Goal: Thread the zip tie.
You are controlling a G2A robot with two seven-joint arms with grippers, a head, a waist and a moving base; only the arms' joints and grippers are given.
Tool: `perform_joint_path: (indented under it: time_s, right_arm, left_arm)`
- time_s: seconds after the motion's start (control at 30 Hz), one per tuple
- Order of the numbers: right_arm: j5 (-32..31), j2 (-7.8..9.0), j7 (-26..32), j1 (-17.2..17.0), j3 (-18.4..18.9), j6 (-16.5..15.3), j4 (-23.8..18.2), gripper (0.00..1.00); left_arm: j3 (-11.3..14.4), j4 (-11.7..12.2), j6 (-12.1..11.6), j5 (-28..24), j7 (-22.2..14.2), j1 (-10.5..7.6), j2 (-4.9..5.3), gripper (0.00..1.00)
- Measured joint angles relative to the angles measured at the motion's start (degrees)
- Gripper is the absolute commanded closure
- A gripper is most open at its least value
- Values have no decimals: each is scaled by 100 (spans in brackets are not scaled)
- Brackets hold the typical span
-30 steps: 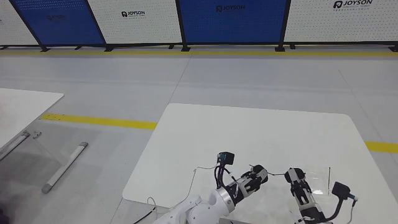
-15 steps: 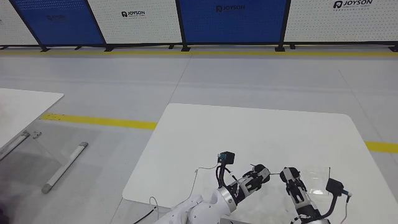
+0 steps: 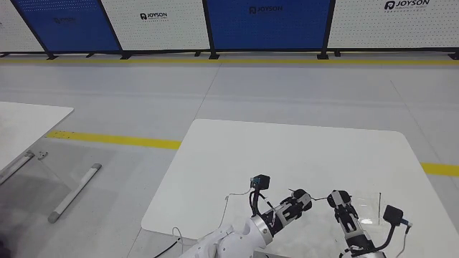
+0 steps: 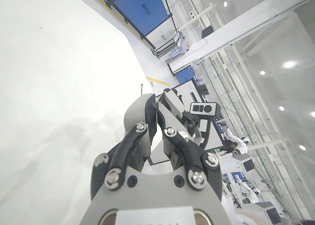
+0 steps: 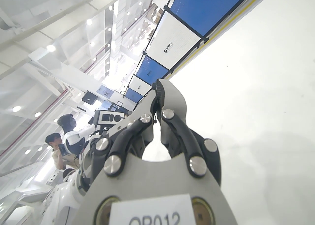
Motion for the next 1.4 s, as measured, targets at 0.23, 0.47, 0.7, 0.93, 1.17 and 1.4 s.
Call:
perform_joint_path:
  time_s: [0.23,0.47,0.7,0.93,1.17,1.4]
  right_arm:
    - [-101,-30,101,49,-58,64,-26,100]
    - [-86,-48,8,-45,37,-29,-65,100]
    - [-139,-76,40,-15,26,25,-47,100]
    - [-241,-108,-36,-5,8,135,-40,100]
    - [-387,-142,-132,-22,-49,218,-99,100]
    - [-443,-166,-132,-36,-45,232,-120,100]
  left_arm:
    - [9,18,-122,-19,-25,-8,-14,100]
    - [9,9,109,331,209,8,-22,100]
    - [37,13,70,311,169,5,-42,100]
    - [28,7,114,343,158,8,-52,100]
    - [52,0,188,433,132,-3,-65,100]
    - [59,12,214,432,120,-8,-81,93]
